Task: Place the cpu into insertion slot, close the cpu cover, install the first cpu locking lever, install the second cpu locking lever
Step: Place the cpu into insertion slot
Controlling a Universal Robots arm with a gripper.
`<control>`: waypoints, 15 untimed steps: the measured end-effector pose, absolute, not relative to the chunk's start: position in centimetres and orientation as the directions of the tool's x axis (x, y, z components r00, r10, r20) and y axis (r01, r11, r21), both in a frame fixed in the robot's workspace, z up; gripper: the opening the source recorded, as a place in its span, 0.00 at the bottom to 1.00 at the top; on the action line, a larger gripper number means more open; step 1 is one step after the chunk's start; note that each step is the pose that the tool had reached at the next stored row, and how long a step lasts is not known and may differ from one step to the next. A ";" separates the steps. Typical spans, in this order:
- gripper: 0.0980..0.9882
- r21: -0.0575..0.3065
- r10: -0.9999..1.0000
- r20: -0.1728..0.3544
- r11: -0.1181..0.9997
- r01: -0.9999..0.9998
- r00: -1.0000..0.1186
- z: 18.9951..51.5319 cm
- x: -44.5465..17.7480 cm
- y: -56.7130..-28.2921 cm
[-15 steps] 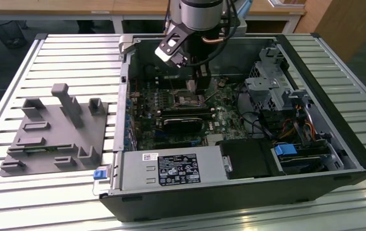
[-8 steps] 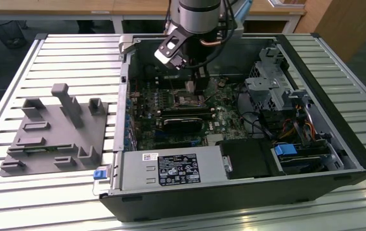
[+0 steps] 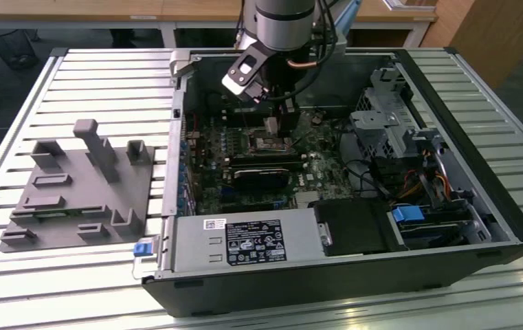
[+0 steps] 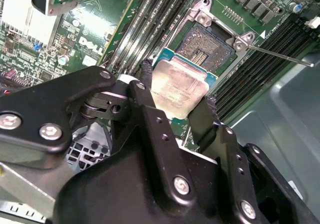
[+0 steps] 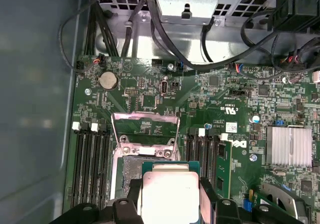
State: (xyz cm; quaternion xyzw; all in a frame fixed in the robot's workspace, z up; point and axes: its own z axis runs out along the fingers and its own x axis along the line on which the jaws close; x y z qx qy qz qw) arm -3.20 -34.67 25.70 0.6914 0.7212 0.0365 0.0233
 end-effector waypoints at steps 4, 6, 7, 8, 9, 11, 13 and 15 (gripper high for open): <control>0.49 0.085 0.999 0.017 0.041 0.996 -0.043 25.6 -3.2 -34.7; 0.49 0.085 0.999 0.017 0.041 0.996 -0.043 25.5 -3.2 -34.7; 0.49 0.085 0.999 0.017 0.041 0.996 -0.043 25.5 -3.2 -34.7; 0.49 0.085 0.999 0.017 0.041 0.996 -0.043 25.5 -3.2 -34.7; 0.49 0.085 0.999 0.017 0.041 0.996 -0.043 25.5 -3.2 -34.7; 0.49 0.085 0.999 0.017 0.041 0.996 -0.043 25.4 -3.2 -34.7; 0.49 0.085 0.999 0.017 0.041 0.996 -0.043 25.4 -3.2 -34.7; 0.49 0.085 0.999 0.017 0.041 0.996 -0.043 25.3 -3.2 -34.6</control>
